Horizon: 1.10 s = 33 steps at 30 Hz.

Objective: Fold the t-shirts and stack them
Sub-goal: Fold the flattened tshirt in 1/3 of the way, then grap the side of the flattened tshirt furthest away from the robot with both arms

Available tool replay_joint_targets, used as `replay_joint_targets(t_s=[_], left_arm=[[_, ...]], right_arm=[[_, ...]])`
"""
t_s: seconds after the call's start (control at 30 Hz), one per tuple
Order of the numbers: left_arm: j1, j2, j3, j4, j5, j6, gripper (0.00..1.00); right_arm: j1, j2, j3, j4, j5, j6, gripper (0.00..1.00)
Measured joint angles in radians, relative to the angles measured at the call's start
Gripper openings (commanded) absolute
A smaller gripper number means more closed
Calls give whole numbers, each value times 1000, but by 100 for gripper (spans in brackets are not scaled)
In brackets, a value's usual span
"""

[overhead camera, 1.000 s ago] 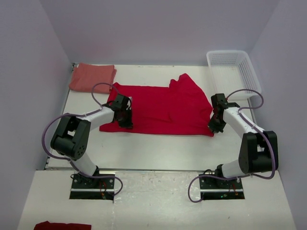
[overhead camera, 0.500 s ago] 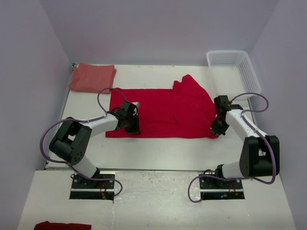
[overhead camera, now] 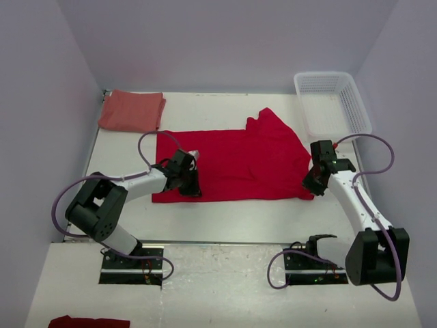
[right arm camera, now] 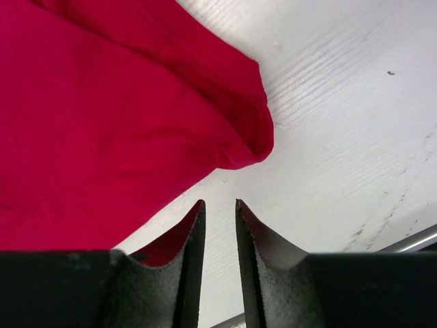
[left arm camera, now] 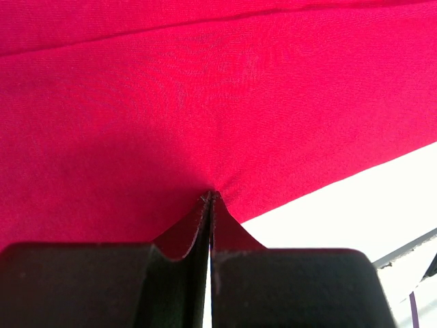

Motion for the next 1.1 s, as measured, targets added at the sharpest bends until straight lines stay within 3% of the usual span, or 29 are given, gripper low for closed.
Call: replay_joint_targets(t_s=[0.1, 0.23, 0.43, 0.6, 0.9, 1.0, 1.1], left_arm=[[0, 0, 1, -1, 0, 0, 0], [-10, -2, 12, -23, -18, 0, 0], [-50, -21, 59, -163, -127, 11, 0], [-51, -21, 211, -293, -228, 40, 0], [-36, 30, 528, -366, -268, 80, 3], [37, 69, 597, -382, -225, 87, 3], [149, 120, 652, -394, -188, 100, 3]], right_arm=[[3, -56, 8, -5, 20, -6, 40], [27, -56, 13, -5, 27, -24, 48], [95, -8, 103, 31, 36, -124, 49], [153, 122, 262, 87, 35, -209, 53], [203, 436, 660, 113, -5, -310, 65], [202, 577, 871, 84, -18, -357, 64], [201, 839, 1286, -38, -41, -434, 62]])
